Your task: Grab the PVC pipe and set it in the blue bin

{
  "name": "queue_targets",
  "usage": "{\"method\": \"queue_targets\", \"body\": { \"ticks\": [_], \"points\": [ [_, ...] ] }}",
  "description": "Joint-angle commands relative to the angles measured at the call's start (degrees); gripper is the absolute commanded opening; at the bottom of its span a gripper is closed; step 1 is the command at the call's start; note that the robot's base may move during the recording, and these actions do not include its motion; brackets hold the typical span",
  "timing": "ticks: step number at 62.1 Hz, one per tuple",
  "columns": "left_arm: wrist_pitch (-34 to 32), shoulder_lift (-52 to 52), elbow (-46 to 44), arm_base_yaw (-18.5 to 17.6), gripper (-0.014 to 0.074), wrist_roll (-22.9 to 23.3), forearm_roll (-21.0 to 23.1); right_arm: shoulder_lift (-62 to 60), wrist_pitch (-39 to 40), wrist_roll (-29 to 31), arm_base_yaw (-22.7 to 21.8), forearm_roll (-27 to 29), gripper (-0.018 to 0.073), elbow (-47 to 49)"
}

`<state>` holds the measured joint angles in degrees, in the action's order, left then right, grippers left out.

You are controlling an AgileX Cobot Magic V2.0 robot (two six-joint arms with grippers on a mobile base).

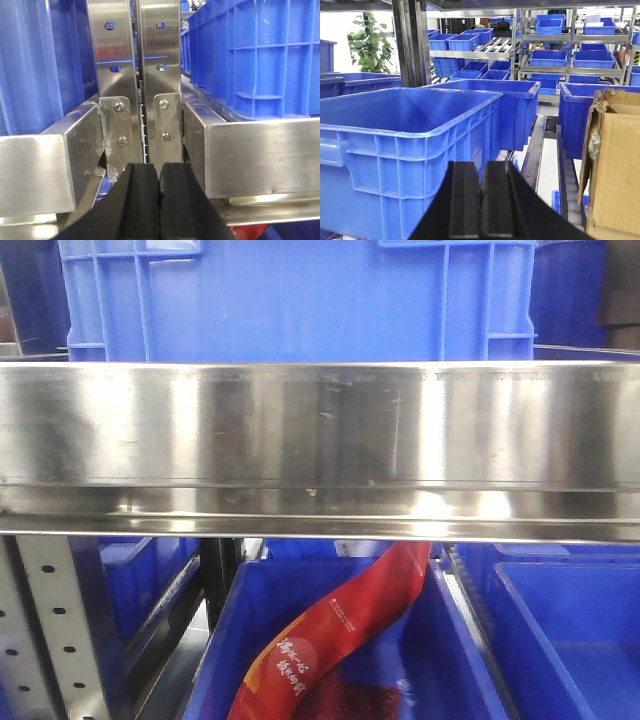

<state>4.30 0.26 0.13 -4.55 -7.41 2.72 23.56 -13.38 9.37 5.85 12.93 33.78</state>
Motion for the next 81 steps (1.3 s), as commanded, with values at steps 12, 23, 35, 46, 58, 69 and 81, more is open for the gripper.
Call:
{"method": "queue_targets", "body": {
  "ticks": [12, 23, 35, 46, 58, 69, 81],
  "points": [
    [-0.63, -0.26, -0.13, 0.2, -0.0111, 0.4, 0.01, -0.33, 0.69, 0.15, -0.25, -3.78, -0.0163, -0.16],
    [-0.63, -0.26, -0.13, 0.2, -0.0111, 0.4, 0.01, -0.33, 2.15, 0.15, -0.25, -3.96, -0.0163, -1.16],
    [-0.63, -0.26, -0.13, 0.2, -0.0111, 0.4, 0.01, -0.33, 19.56, 0.15, -0.25, -6.98, -0.0163, -7.72],
    [-0.63, -0.26, -0.13, 0.2, -0.0111, 0.4, 0.01, -0.33, 21.86, 0.15, -0.25, -6.98, -0.0163, -11.26],
    [-0.63, -0.26, -0.13, 0.2, -0.0111, 0.4, 0.01, -0.73, 30.72, 0.15, -0.25, -6.98, -0.0163, -16.06],
    [-0.63, -0.26, -0.13, 0.2, -0.0111, 0.4, 0.01, -5.7, 30.35, 0.15, -0.25, -6.98, -0.0163, -19.01],
    [-0.63, -0.26, -0.13, 0.2, -0.0111, 0.4, 0.01, -10.97, 27.51, 0.15, -0.25, -6.59, -0.0163, -21.6]
  ]
}}
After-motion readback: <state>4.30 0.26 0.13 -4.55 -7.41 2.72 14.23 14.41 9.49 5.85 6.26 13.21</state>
